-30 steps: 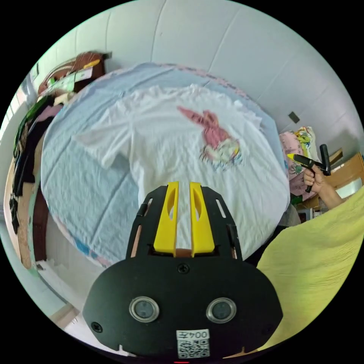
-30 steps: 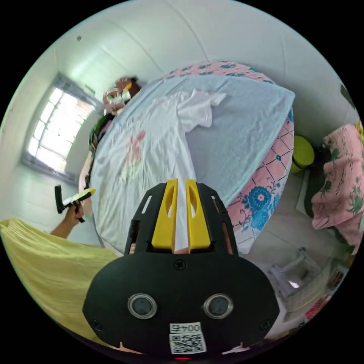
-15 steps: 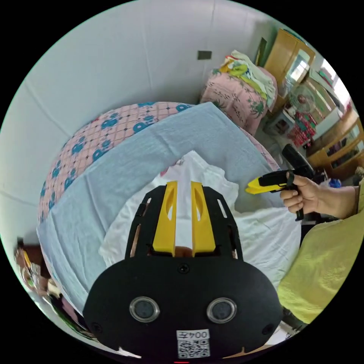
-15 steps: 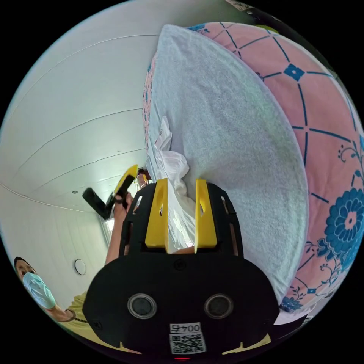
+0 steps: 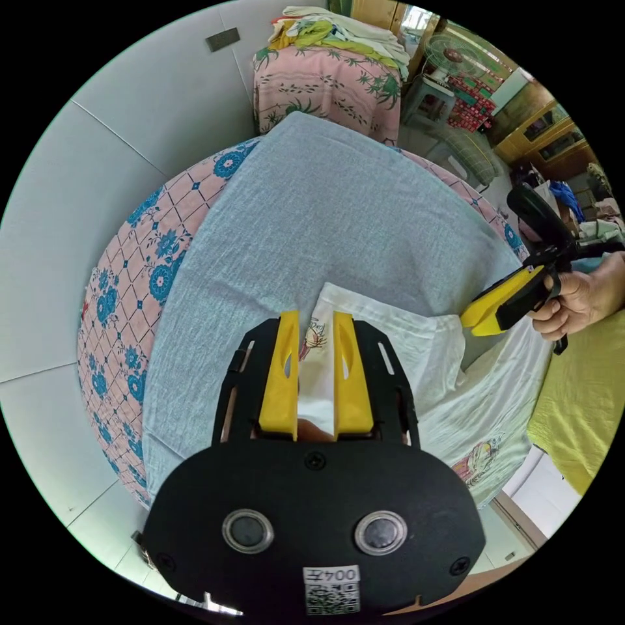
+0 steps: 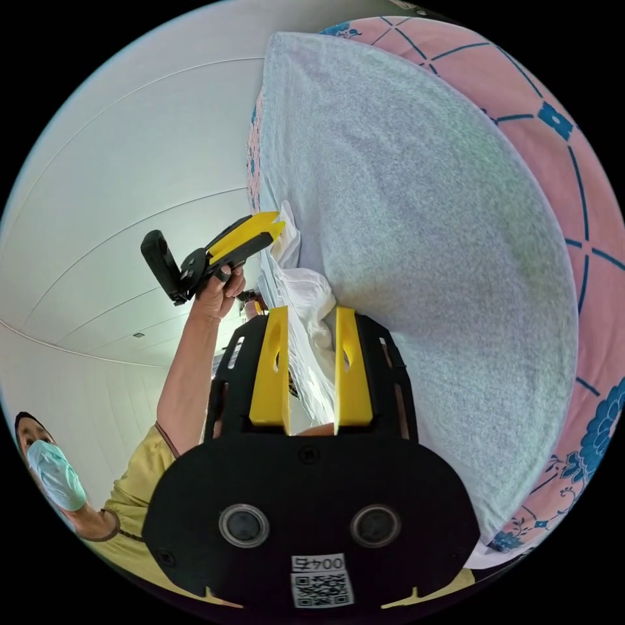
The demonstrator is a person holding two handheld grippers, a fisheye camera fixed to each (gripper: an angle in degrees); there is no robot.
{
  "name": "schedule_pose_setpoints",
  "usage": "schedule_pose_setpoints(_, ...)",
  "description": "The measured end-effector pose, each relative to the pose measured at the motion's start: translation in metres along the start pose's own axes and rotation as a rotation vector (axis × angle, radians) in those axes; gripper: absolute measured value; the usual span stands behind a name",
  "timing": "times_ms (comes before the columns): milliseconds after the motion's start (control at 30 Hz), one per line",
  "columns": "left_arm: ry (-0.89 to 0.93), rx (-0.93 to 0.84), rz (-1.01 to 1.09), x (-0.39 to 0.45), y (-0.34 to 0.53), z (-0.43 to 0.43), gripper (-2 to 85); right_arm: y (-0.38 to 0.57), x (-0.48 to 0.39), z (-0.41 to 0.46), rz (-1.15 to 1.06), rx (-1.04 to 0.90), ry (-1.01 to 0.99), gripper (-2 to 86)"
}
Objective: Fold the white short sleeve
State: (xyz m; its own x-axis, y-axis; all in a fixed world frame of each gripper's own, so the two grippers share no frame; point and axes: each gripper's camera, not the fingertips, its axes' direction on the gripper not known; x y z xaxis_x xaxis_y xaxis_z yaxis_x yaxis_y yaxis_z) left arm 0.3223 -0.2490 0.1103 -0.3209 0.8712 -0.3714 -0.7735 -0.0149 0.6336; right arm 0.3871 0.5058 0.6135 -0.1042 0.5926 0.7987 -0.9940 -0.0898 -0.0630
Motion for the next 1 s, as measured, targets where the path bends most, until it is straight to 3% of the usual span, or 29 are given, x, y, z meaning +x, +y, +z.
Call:
schedule_pose_setpoints(167, 0.010, -0.011, 0.033, -0.017, -0.017, 0.007, 6.4, 0.005, -0.001, 0.009, -0.012, -0.008, 0.006, 10.9)
schedule_pose_setpoints(400, 0.021, -0.014, 0.050, -0.037, -0.018, 0.011, 1.5, 0.027, -0.001, 0.025, -0.027, 0.012, 0.048, 3.3)
schedule_pose_setpoints(600, 0.023, 0.072, -0.029, -0.058, 0.012, -0.002, 0.4, 0.057, -0.016, 0.040, -0.110, 0.032, 0.095, 0.8)
schedule_pose_setpoints(767, 0.024, 0.176, -0.115, -0.072, 0.063, -0.020, 0.3, 0.092, -0.047, 0.058, -0.269, 0.051, 0.202, 0.1)
schedule_pose_setpoints(1000, -0.024, 0.419, -0.256, -0.065, 0.182, -0.050, 0.3, 0.174, -0.115, 0.109, -0.709, 0.059, 0.537, 0.2)
